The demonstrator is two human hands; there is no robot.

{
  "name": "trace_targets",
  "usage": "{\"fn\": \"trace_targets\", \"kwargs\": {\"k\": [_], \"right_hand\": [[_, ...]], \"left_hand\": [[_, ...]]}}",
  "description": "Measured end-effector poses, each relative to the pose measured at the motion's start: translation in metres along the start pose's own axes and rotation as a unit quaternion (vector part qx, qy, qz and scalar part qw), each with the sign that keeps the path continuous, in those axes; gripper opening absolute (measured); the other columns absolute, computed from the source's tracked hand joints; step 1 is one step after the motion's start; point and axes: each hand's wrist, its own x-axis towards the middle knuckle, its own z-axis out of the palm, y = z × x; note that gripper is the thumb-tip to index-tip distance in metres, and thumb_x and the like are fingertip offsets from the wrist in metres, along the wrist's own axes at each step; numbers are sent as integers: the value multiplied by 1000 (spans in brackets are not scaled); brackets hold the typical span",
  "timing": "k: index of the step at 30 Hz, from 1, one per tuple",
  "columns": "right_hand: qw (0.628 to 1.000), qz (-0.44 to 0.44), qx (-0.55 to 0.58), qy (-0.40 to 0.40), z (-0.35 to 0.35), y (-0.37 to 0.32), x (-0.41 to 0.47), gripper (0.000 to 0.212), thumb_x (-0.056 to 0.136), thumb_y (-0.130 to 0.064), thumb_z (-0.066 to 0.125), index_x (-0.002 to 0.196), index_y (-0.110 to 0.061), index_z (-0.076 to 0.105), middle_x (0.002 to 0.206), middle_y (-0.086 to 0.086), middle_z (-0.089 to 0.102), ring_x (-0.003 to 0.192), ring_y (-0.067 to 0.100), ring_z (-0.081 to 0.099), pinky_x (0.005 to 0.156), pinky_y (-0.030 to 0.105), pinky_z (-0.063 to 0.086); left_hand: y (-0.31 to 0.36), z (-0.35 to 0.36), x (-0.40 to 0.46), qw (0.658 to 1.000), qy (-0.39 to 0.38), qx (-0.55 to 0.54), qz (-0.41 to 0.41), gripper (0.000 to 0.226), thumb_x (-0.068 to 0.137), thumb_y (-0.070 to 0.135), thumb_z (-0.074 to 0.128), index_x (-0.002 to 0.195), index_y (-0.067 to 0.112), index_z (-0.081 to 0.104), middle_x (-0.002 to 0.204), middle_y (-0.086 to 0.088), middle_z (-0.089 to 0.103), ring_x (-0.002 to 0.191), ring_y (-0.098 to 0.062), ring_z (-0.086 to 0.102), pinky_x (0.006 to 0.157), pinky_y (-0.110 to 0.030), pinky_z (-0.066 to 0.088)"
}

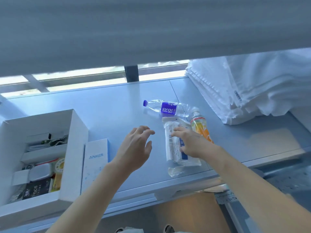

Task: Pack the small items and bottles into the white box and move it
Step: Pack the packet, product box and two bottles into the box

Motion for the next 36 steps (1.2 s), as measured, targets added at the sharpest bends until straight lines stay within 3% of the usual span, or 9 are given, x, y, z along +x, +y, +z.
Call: {"fn": "trace_targets", "kwargs": {"k": [5,11,15,18,23,27,30,33,36], "right_hand": [[999,-38,-13,0,21,8,1,63,82,-20,83,141,-31,60,152,-7,44,140,17,39,114,35,37],[996,-38,-60,61,41,-15,17,55,86,-49,76,136,-31,63,139,-4,51,129,22,43,102,37,43],[997,-15,-28,77,54,-35,27,43,91,-45,71,128,-23,68,129,1,53,123,24,44,99,36,43],[996,-4,10,84,58,-47,30,37,97,-22,60,134,-19,65,131,4,52,122,27,45,101,39,47],[990,-76,-35,113,51,-38,25,54,78,8,58,127,-15,65,141,6,48,128,29,48,98,34,46],[979,-72,-183,57,40,-15,30,92,75,-5,72,154,-28,32,165,2,19,153,29,19,119,50,29],[980,-61,-188,4,44,-6,30,103,77,-12,68,161,-31,12,169,-1,3,156,27,6,126,48,13],[988,-31,-151,-10,50,-8,26,108,73,-18,65,162,-33,6,170,0,0,156,31,7,126,49,15],[990,-13,-141,-10,52,-15,16,106,71,-23,61,162,-34,7,170,4,2,153,35,8,125,51,20]], "left_hand": [[6,38,-8,999,-26,-22,-24,39,99,25,56,139,23,55,142,7,49,130,-18,46,106,-33,41],[-4,60,-26,997,-7,-33,-75,42,97,29,59,138,25,53,140,8,49,125,-17,48,100,-33,46],[-17,60,-38,993,19,-35,-108,46,93,5,53,135,24,55,139,10,48,118,-17,48,93,-30,47],[-23,57,-50,992,29,-20,-123,60,82,-6,59,135,22,55,138,10,48,118,-17,48,92,-32,52],[-28,57,-68,990,45,11,-135,69,79,-12,58,141,18,53,140,1,51,122,-23,52,100,-33,51],[-31,56,-65,983,65,11,-172,57,88,-5,57,141,16,52,138,-1,54,123,-22,53,93,-31,51],[-30,56,-56,976,66,-2,-205,49,90,4,63,137,15,55,127,-3,55,113,-25,57,85,-33,51],[-26,57,-45,968,67,-24,-241,39,92,15,66,130,17,56,108,-1,57,87,-25,59,73,-36,48],[-22,62,-41,962,81,-77,-249,37,91,11,62,127,15,58,79,7,56,72,-20,54,65,-32,41]]}}
